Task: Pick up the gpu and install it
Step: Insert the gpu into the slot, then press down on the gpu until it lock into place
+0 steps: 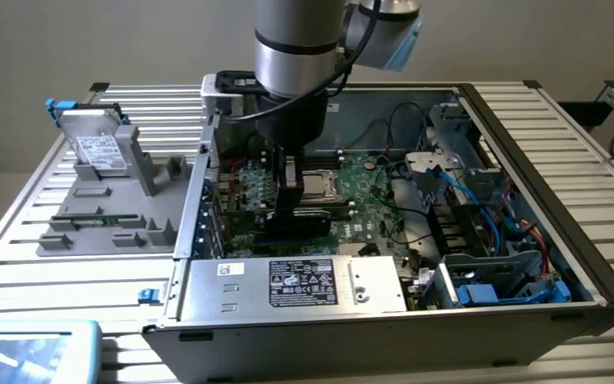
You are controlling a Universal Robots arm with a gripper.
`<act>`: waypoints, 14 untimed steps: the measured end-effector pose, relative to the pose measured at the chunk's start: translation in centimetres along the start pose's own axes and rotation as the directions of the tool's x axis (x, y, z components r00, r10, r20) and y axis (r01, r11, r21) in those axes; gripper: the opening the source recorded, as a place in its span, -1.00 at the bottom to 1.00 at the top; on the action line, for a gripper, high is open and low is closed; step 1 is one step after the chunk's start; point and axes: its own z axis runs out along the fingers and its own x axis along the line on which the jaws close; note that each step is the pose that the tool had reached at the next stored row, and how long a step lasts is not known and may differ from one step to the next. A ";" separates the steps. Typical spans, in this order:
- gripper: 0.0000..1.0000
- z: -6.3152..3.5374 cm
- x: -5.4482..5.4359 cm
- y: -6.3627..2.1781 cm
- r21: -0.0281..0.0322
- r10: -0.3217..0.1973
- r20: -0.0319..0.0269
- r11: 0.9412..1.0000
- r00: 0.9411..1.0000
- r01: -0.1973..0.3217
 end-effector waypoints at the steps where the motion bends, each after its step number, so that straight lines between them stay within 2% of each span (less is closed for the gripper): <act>1: -0.15 -0.43 0.0 0.03 0.000 0.000 -0.001 1.000 1.000 0.000; 14: -0.15 -0.61 0.0 0.04 0.000 0.000 -0.002 1.000 1.000 0.000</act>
